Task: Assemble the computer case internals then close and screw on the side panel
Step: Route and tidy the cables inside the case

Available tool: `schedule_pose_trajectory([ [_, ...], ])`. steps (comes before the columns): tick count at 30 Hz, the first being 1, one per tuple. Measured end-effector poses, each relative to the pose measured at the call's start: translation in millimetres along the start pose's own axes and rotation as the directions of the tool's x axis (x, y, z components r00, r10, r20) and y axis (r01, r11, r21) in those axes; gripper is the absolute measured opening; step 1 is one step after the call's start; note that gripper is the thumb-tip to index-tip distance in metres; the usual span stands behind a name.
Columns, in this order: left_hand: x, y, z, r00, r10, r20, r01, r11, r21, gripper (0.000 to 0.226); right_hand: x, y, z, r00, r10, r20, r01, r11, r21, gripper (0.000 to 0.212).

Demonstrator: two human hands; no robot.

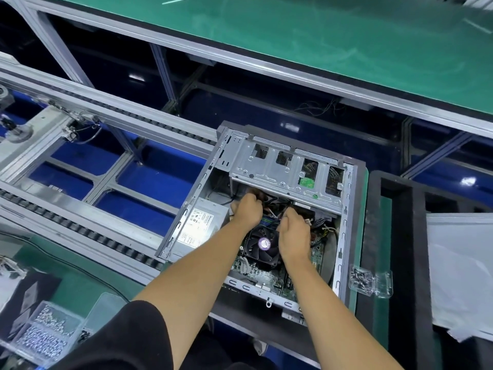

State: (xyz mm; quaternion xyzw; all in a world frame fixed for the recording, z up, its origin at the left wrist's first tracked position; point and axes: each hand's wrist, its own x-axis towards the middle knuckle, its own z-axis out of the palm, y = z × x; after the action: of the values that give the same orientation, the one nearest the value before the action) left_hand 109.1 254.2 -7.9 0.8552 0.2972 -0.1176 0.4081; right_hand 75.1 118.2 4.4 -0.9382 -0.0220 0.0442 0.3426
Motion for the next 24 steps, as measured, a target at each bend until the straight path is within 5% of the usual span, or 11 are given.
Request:
schedule_pose_trajectory([
  [7,-1.2,-3.1,-2.6,0.999,-0.029,-0.03,0.029,0.999,0.024,0.027,-7.3,-7.5,1.4,0.976,-0.213,-0.035,0.2,0.952,-0.23,0.014],
  [10,-0.5,-4.7,-4.7,0.998,0.002,-0.057,-0.006,0.998,-0.065,0.023,-1.8,-1.5,0.6,0.995,-0.1,-0.024,0.102,0.988,0.12,0.027],
  [13,-3.6,-5.6,-7.1,0.997,0.01,-0.082,-0.024,0.985,-0.173,0.016,-1.6,-0.6,1.7,0.996,-0.075,0.038,0.051,0.898,0.437,0.037],
  [24,-12.5,-2.4,-13.8,0.99,0.02,-0.137,-0.07,0.926,-0.371,0.014,4.5,-7.1,6.8,0.991,-0.095,0.09,0.023,0.802,0.597,0.019],
])
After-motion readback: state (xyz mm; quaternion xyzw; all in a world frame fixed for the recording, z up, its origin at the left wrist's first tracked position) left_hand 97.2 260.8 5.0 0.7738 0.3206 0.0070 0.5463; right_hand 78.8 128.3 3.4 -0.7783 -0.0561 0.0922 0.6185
